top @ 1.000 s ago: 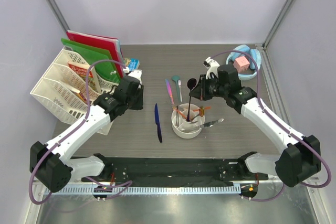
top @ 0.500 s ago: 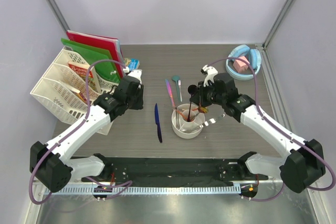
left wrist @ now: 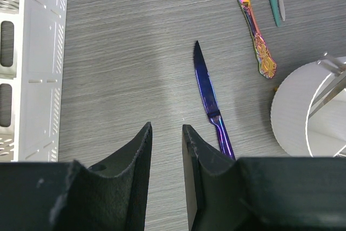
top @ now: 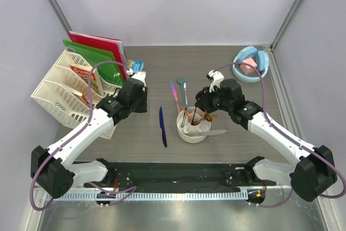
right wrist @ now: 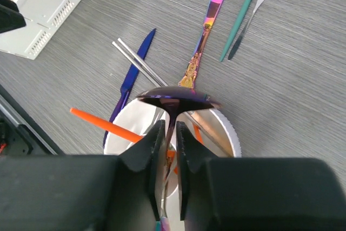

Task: Sort the eating utensils into containers
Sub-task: Place the spoon in the storage box.

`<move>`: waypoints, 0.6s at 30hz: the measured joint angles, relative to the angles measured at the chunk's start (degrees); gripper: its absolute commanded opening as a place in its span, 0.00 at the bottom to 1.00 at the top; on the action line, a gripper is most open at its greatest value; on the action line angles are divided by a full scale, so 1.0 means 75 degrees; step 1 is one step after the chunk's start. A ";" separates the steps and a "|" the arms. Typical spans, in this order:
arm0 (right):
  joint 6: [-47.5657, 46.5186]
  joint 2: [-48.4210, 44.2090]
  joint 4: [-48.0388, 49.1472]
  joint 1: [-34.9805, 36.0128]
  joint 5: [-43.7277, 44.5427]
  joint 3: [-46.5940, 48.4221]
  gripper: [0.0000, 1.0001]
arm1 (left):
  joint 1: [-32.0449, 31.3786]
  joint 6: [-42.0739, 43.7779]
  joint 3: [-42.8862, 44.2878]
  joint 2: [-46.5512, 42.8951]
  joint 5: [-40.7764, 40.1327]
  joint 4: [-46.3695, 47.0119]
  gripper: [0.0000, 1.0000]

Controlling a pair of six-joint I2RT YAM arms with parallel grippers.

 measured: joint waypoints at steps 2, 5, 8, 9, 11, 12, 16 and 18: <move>-0.0044 0.0000 -0.0050 0.0000 0.0055 0.0000 0.26 | 0.0000 -0.0003 -0.0006 0.0000 -0.0017 0.0003 0.29; -0.0102 0.0000 -0.0131 0.0000 0.0166 0.0000 0.28 | 0.0000 -0.0006 -0.0052 0.0000 -0.0020 0.0015 0.29; -0.0160 0.0000 -0.0178 0.0000 0.0251 0.0000 0.30 | 0.0000 -0.0006 -0.0099 0.0000 -0.0020 0.0017 0.29; -0.0184 0.0000 -0.0189 0.0000 0.0259 0.0000 0.30 | 0.0000 -0.0006 -0.0114 0.0000 -0.0017 0.0032 0.29; -0.0233 0.0000 -0.0245 0.0000 0.0280 0.0015 0.31 | 0.0000 -0.0006 -0.0122 0.0000 -0.0020 0.0041 0.29; -0.0245 0.0000 -0.0265 0.0000 0.0283 0.0017 0.31 | 0.0000 -0.0006 -0.0122 0.0000 -0.0020 0.0047 0.29; -0.0306 0.0082 -0.0600 0.0000 0.0297 0.0254 0.31 | 0.0000 -0.0003 -0.0131 0.0000 -0.0020 0.0119 0.29; -0.0388 0.0227 -0.0804 0.0000 0.0283 0.0530 0.31 | 0.0000 -0.0003 -0.0163 0.0000 -0.0023 0.0216 0.29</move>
